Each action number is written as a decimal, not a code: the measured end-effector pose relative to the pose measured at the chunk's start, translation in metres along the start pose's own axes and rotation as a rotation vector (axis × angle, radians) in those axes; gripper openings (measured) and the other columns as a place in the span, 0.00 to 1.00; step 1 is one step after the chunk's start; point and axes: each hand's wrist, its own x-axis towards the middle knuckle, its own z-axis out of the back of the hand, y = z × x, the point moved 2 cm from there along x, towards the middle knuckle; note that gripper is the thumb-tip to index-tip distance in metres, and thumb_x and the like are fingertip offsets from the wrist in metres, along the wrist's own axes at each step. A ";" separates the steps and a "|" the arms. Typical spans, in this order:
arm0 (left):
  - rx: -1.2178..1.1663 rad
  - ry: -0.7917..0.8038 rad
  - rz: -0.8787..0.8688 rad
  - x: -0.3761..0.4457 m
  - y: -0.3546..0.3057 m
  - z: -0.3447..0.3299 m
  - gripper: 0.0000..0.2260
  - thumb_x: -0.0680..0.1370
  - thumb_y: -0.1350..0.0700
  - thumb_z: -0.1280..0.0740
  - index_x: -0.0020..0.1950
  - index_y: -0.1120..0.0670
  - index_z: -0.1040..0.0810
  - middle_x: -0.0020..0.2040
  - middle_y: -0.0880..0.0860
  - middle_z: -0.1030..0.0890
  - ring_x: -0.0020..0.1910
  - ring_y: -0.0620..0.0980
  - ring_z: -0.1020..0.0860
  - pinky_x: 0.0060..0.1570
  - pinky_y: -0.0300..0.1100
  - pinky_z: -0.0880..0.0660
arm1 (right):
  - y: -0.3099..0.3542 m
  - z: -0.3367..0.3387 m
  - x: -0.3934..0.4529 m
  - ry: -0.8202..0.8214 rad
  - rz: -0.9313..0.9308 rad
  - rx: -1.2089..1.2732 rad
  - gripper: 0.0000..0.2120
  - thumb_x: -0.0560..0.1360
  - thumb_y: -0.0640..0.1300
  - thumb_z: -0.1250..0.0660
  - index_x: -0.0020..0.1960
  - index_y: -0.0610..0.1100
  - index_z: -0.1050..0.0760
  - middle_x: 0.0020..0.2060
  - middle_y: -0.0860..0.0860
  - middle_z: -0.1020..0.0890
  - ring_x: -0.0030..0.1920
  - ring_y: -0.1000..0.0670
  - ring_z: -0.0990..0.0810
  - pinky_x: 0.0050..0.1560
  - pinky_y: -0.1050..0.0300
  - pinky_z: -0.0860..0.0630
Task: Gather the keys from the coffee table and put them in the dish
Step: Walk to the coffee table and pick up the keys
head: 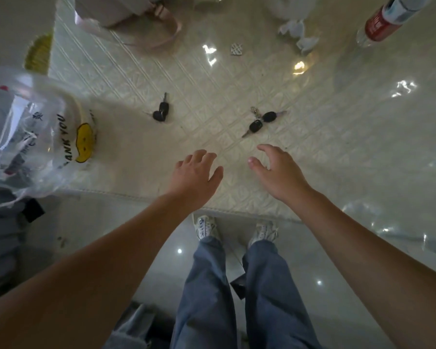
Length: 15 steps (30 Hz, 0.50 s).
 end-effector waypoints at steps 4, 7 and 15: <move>0.002 -0.037 -0.038 0.006 -0.005 0.008 0.22 0.80 0.43 0.46 0.70 0.52 0.32 0.71 0.54 0.29 0.67 0.56 0.30 0.65 0.53 0.36 | 0.006 0.008 0.009 -0.042 0.041 -0.003 0.28 0.76 0.61 0.43 0.71 0.48 0.35 0.69 0.49 0.30 0.69 0.48 0.33 0.64 0.50 0.34; 0.006 -0.068 -0.050 0.015 -0.007 0.020 0.22 0.80 0.43 0.45 0.70 0.53 0.31 0.70 0.54 0.29 0.67 0.56 0.30 0.65 0.53 0.35 | 0.016 0.015 0.020 -0.076 0.066 -0.019 0.28 0.76 0.61 0.43 0.72 0.48 0.36 0.69 0.50 0.29 0.68 0.48 0.33 0.61 0.52 0.35; -0.103 -0.169 0.038 0.047 0.006 0.032 0.22 0.80 0.43 0.45 0.69 0.52 0.31 0.67 0.53 0.26 0.64 0.55 0.28 0.62 0.53 0.33 | 0.035 0.018 0.050 -0.110 0.093 -0.014 0.28 0.77 0.60 0.41 0.71 0.45 0.34 0.67 0.48 0.28 0.66 0.47 0.30 0.63 0.48 0.31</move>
